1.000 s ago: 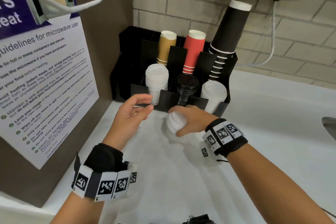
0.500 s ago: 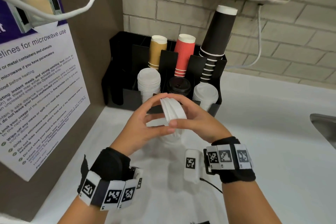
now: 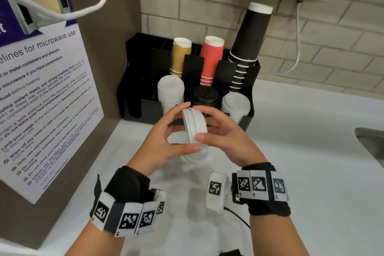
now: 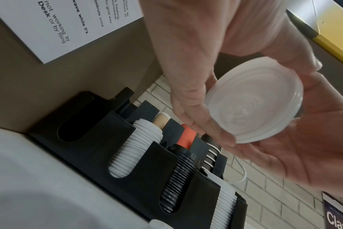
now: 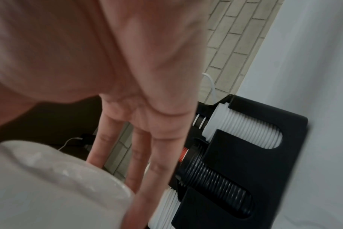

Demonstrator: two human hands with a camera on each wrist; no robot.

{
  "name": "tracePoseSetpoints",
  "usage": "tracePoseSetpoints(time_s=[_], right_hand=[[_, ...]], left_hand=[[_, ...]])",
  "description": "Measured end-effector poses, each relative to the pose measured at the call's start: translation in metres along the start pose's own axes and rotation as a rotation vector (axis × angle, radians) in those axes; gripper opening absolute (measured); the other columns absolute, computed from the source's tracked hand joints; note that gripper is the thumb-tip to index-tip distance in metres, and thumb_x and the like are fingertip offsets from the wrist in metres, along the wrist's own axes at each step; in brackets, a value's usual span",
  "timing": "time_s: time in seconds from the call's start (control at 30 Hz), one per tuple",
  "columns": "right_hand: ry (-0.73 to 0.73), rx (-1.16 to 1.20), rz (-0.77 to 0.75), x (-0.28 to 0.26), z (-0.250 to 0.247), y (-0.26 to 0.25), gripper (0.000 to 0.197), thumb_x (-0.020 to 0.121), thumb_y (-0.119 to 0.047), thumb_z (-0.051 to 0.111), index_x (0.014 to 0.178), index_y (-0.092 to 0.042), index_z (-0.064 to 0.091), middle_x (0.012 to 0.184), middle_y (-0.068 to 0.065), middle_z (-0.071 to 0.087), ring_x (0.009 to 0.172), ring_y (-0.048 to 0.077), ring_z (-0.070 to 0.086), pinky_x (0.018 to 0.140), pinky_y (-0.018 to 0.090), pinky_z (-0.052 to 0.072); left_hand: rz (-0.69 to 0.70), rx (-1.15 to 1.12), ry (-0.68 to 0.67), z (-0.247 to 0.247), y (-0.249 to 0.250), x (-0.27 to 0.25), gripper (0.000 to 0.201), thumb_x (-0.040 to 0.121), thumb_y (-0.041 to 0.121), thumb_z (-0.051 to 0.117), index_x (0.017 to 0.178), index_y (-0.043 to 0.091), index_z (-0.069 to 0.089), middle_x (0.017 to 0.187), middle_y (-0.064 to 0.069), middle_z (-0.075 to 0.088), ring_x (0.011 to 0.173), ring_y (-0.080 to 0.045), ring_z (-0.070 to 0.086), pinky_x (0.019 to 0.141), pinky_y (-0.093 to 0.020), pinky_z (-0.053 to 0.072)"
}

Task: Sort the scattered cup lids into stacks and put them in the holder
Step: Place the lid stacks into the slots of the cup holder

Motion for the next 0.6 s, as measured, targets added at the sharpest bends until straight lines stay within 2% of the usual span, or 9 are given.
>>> tracePoseSetpoints(time_s=[0.1, 0.17, 0.27, 0.4, 0.5, 0.6], right_hand=[[-0.002, 0.008, -0.003, -0.001, 0.000, 0.000, 0.067, 0.067, -0.030, 0.081, 0.129, -0.034, 0.055, 0.122, 0.006, 0.065, 0.112, 0.027, 0.063, 0.100, 0.051, 0.047], [0.000, 0.013, -0.007, -0.001, 0.001, -0.002, 0.066, 0.067, -0.030, 0.081, 0.128, -0.035, 0.056, 0.121, 0.007, 0.066, 0.110, 0.028, 0.064, 0.097, 0.051, 0.049], [0.004, 0.014, -0.007, -0.001, 0.001, -0.002, 0.065, 0.066, -0.029, 0.081, 0.126, -0.036, 0.057, 0.117, 0.008, 0.067, 0.106, 0.028, 0.065, 0.092, 0.047, 0.053], [0.054, -0.022, -0.007, 0.001, 0.000, -0.002, 0.062, 0.062, -0.032, 0.083, 0.119, -0.038, 0.060, 0.112, 0.005, 0.069, 0.101, 0.023, 0.068, 0.090, 0.040, 0.054], [0.091, -0.080, -0.010, 0.003, 0.001, -0.002, 0.055, 0.067, -0.025, 0.082, 0.115, -0.038, 0.059, 0.107, 0.001, 0.070, 0.097, 0.019, 0.069, 0.088, 0.039, 0.056], [0.072, -0.162, -0.030, 0.007, 0.000, -0.009, 0.053, 0.073, -0.014, 0.082, 0.117, -0.029, 0.058, 0.107, 0.003, 0.068, 0.095, 0.016, 0.068, 0.084, 0.033, 0.056]], left_hand=[[-0.036, 0.000, -0.035, 0.002, -0.002, 0.000, 0.096, 0.058, 0.023, 0.088, 0.141, 0.042, 0.044, 0.130, 0.022, 0.055, 0.118, -0.012, 0.060, 0.092, -0.035, 0.055], [-0.049, 0.016, -0.038, 0.003, -0.003, 0.002, 0.100, 0.057, 0.024, 0.088, 0.143, 0.044, 0.041, 0.138, 0.018, 0.051, 0.121, -0.015, 0.059, 0.098, -0.038, 0.053], [-0.070, 0.028, -0.034, 0.004, -0.004, 0.003, 0.105, 0.056, 0.028, 0.087, 0.146, 0.043, 0.036, 0.145, 0.015, 0.046, 0.124, -0.016, 0.057, 0.106, -0.043, 0.047], [-0.082, 0.032, -0.028, 0.005, -0.007, 0.002, 0.107, 0.058, 0.026, 0.087, 0.149, 0.041, 0.033, 0.147, 0.012, 0.045, 0.123, -0.017, 0.057, 0.107, -0.046, 0.046], [-0.086, 0.022, -0.017, 0.006, -0.010, 0.002, 0.107, 0.058, 0.024, 0.086, 0.149, 0.042, 0.032, 0.146, 0.014, 0.044, 0.123, -0.011, 0.057, 0.107, -0.043, 0.046], [-0.078, -0.012, -0.007, 0.006, -0.013, 0.002, 0.106, 0.058, 0.022, 0.085, 0.146, 0.044, 0.031, 0.145, 0.019, 0.043, 0.127, -0.005, 0.053, 0.101, -0.033, 0.050]])
Point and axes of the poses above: each hand's wrist, its own x-axis towards the middle knuckle, its own z-axis out of the palm, y = z × x, the point moved 10 cm from there along x, towards the middle knuckle
